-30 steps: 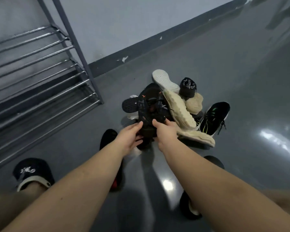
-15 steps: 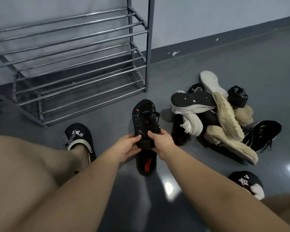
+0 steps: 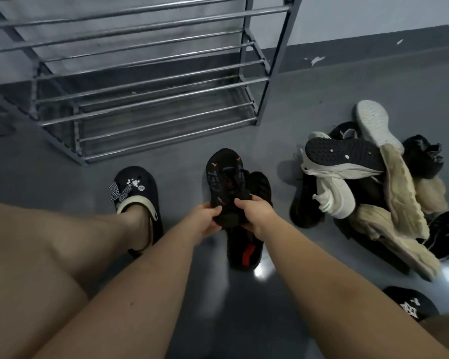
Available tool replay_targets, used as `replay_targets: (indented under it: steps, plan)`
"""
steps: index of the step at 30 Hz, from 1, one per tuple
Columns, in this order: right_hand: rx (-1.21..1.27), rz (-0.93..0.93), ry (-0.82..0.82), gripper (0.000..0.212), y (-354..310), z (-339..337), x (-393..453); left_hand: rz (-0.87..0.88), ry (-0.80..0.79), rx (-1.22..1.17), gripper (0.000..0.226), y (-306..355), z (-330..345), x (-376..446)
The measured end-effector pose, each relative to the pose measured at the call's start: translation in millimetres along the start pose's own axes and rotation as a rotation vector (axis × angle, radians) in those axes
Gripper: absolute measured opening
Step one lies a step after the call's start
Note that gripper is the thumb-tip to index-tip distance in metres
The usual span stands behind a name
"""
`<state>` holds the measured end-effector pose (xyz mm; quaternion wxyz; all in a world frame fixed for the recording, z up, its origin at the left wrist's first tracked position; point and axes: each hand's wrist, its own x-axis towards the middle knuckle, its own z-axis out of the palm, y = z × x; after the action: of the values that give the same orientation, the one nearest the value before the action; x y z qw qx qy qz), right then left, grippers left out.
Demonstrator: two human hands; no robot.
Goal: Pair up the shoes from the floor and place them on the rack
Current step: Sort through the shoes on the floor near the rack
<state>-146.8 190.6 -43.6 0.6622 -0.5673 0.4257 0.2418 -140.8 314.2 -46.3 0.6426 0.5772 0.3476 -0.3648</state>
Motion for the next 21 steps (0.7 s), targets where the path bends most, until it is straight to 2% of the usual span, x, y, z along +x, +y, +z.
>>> replay_targets:
  steps: [7, 11, 14, 21]
  plan:
    - [-0.19, 0.01, -0.012, 0.047, 10, 21, 27, -0.036, 0.086, 0.009, 0.034, -3, -16, 18]
    - [-0.218, 0.038, -0.039, 0.04, 22, 25, 39, 0.001, 0.119, 0.059, 0.04, -9, -25, 27]
    - [-0.174, 0.097, -0.123, 0.033, 27, 27, 43, 0.021, 0.16, 0.115, 0.043, -17, -36, 39]
    - [-0.134, 0.159, -0.159, 0.046, 34, 36, 49, -0.078, 0.248, 0.214, 0.041, -24, -44, 40]
